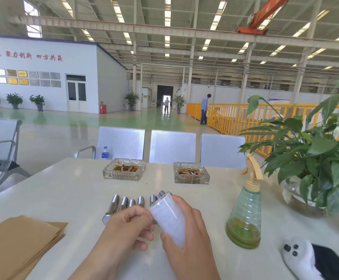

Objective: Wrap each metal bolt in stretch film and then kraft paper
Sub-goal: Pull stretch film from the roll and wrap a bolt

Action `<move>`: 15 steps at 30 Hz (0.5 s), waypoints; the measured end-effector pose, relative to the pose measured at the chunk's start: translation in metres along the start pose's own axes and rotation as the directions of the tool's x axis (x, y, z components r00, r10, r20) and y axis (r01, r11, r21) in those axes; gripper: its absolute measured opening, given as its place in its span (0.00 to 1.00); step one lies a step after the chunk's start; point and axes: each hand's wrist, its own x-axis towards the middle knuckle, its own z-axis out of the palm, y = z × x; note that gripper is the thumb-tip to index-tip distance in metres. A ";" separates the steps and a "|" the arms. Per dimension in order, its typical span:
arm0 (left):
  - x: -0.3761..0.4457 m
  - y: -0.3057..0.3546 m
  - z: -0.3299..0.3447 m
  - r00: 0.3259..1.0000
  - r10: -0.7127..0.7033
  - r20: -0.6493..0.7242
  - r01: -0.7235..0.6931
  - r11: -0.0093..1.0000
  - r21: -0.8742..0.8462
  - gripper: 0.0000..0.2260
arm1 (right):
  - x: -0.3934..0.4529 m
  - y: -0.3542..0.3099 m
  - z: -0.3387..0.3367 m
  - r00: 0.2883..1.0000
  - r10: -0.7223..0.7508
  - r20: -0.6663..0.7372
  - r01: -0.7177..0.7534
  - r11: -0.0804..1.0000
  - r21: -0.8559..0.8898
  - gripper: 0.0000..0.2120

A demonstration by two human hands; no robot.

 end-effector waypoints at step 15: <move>0.000 0.002 -0.002 0.996 0.018 0.088 -0.014 0.998 -0.054 0.08 | 0.001 -0.001 -0.002 0.996 0.091 0.002 -0.089 0.963 0.256 0.36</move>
